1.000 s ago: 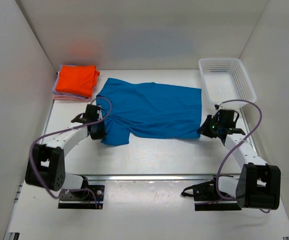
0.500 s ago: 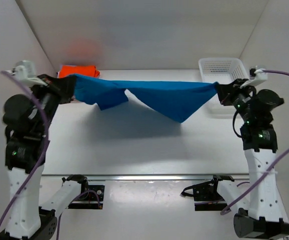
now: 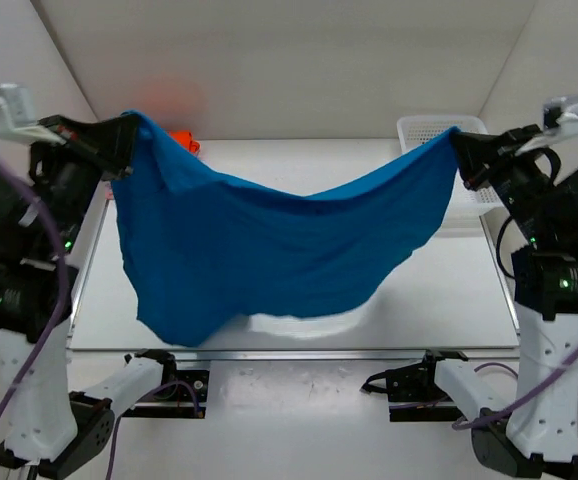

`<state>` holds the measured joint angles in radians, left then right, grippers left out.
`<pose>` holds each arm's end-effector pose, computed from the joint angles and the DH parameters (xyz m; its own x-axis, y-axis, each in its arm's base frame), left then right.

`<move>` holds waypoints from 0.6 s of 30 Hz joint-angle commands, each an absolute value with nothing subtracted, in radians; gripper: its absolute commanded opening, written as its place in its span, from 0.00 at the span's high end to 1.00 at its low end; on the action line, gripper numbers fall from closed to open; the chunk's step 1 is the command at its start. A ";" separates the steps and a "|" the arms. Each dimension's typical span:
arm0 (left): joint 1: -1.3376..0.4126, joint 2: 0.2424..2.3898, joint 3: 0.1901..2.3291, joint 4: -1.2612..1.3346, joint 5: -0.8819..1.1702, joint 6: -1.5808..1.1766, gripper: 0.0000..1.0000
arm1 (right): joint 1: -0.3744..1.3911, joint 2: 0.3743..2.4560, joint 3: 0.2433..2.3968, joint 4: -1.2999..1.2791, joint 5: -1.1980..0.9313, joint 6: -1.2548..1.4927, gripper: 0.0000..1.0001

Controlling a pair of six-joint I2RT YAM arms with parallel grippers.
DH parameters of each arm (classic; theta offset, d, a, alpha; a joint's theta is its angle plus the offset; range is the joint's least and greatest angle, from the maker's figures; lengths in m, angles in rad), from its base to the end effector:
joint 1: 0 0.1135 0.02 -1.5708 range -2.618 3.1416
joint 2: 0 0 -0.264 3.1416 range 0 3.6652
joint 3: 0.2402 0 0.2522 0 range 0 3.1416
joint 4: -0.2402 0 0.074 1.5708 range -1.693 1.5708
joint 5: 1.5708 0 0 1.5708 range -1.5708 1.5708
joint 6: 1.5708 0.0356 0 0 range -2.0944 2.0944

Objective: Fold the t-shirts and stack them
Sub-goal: Flatten out the tshirt

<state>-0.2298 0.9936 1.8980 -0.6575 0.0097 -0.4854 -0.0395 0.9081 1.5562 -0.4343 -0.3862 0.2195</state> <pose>0.0841 -0.0200 0.5912 0.0999 -0.5025 -0.8588 0.3206 0.8333 -0.4503 0.1216 0.0086 0.5400 0.1348 0.1965 -0.9712 -0.3694 0.9194 0.1348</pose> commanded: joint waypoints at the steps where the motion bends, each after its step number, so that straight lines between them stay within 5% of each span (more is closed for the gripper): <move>1: -0.193 1.074 1.789 -0.664 0.046 -0.466 1.00 | -0.038 1.021 1.551 -0.476 -0.422 0.187 1.00; 10: -0.153 1.196 1.395 -0.482 0.097 -0.448 1.00 | 0.025 1.261 1.361 -0.398 -0.403 0.139 1.00; 18: -0.104 1.445 1.610 -0.544 0.092 -0.371 1.00 | 0.041 1.495 1.569 -0.438 -0.371 0.097 1.00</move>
<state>-0.1375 1.4227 1.4532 -0.5781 0.0822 -0.4122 0.0254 1.4639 1.3827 -0.4805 -0.4042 0.1509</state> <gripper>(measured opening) 0.015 0.015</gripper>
